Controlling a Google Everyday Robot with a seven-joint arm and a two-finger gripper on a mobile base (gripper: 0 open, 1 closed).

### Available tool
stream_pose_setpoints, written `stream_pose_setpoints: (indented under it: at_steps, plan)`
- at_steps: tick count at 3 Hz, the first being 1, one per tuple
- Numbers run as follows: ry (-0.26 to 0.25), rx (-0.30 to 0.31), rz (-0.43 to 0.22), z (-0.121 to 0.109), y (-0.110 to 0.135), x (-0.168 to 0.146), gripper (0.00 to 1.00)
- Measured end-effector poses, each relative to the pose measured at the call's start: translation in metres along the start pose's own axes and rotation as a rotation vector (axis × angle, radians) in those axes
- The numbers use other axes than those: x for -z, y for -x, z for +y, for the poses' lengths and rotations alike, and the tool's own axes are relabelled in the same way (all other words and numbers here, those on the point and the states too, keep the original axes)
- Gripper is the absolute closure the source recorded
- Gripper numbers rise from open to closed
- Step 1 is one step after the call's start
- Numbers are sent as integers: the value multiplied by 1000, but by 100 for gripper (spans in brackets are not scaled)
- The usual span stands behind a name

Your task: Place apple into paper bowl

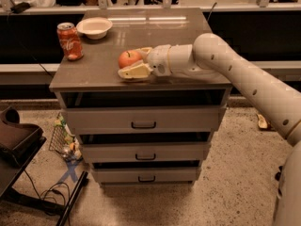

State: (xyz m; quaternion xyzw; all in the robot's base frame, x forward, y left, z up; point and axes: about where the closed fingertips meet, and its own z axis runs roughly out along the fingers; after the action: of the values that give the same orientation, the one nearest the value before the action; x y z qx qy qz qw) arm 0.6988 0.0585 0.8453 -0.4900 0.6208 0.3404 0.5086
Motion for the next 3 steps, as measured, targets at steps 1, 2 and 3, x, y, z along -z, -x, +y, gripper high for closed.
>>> stream_pose_setpoints:
  at_steps: [1, 2, 3]
  plan:
    - [5, 0, -1, 2, 0, -3, 61]
    - [9, 0, -1, 3, 1, -5, 83]
    - [14, 0, -2, 5, 1, -8, 100]
